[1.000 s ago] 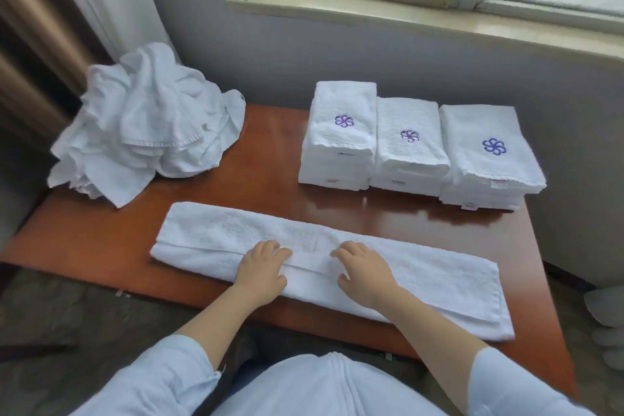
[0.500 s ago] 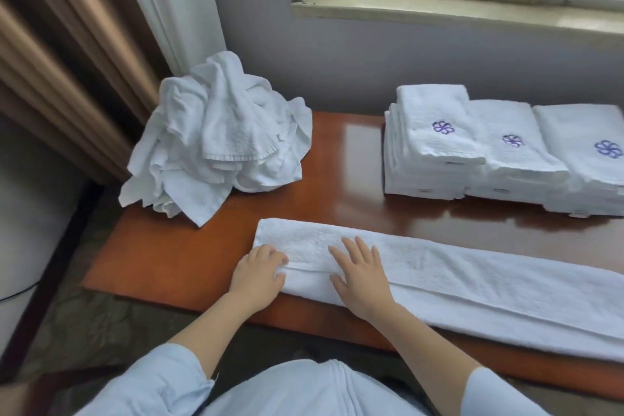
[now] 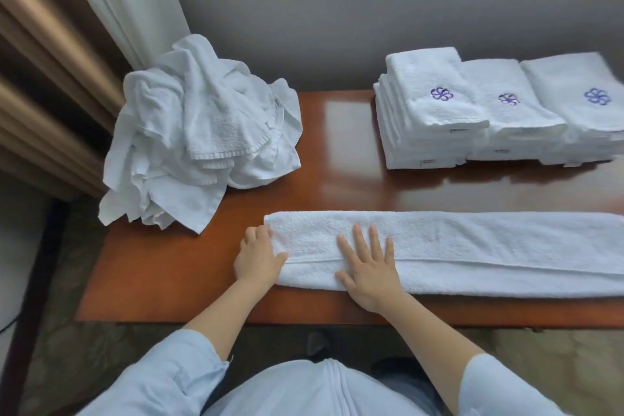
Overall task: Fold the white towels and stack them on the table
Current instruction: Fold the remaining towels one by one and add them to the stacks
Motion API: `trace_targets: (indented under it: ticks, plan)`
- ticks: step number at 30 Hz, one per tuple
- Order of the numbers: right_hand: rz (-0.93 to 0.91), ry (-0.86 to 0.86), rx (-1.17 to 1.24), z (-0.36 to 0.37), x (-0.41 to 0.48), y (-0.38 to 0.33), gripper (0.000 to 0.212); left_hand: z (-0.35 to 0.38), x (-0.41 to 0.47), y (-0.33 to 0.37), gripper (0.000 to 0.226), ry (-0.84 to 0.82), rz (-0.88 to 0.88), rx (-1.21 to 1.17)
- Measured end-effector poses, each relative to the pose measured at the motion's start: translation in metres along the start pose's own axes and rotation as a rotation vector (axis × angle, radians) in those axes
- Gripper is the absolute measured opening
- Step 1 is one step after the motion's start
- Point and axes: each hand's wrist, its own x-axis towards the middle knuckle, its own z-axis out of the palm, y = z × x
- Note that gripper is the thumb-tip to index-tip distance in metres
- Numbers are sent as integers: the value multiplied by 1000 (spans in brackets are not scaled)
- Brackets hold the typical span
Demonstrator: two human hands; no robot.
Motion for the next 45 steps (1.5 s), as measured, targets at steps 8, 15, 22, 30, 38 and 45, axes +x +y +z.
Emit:
trace_targets:
  ticks: [8, 15, 22, 30, 38, 45]
  plan:
    - [6, -62, 27, -2, -1, 0, 70, -13, 24, -4, 74, -259, -213, -108]
    - [-7, -85, 50, -6, 2, 2, 68, -17, 21, -2, 46, -227, -130, -154]
    - [45, -146, 370, -38, 1, -3, 55, -32, 16, 30, 34, -282, 9, -702]
    - [158, -142, 1683, -115, -22, 40, 65, -37, -11, 142, 44, -517, 270, -789]
    - [393, -15, 1515, -124, -55, 127, 39, -7, -29, 236, 49, -806, 192, -715]
    - [539, 151, 1406, -111, -68, 187, 21, 32, -41, 268, 43, -198, 451, -428]
